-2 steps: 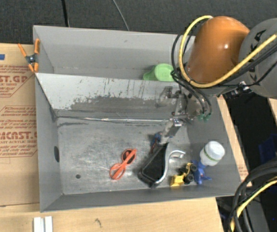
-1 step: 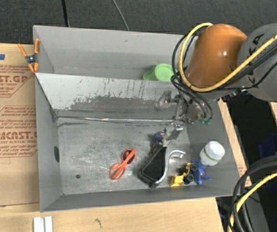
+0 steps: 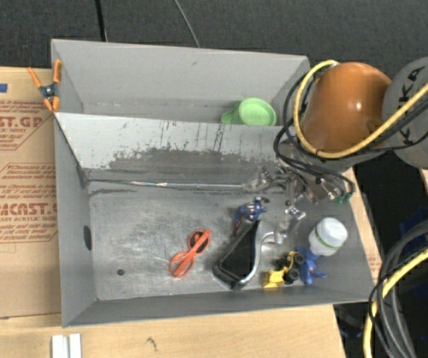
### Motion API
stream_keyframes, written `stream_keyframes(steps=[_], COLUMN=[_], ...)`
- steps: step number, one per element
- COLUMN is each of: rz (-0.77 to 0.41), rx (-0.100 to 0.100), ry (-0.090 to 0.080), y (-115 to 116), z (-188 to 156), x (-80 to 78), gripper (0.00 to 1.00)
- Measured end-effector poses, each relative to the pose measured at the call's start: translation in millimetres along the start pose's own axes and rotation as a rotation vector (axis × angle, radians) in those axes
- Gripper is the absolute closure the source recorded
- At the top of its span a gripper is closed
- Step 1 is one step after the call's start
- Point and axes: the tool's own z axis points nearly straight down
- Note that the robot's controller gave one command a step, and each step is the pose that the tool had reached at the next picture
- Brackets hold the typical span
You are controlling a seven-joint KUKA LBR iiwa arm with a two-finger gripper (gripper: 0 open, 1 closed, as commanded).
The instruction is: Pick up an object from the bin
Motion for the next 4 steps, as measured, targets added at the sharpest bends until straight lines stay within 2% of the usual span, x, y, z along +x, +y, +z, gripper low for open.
stream_keyframes(steps=[1,2,3,4], rz=[-0.214,-0.365,-0.733,-0.733], rx=[-0.001,0.002,-0.012,-0.012], ry=[0.001,0.000,0.007,0.007], y=[-15.7,-16.3,-11.3,-11.3], z=[34.1,85.4,105.4,105.4], x=[3.0,-9.5,-27.0,-27.0], gripper=[0.00,0.00,1.00,1.00])
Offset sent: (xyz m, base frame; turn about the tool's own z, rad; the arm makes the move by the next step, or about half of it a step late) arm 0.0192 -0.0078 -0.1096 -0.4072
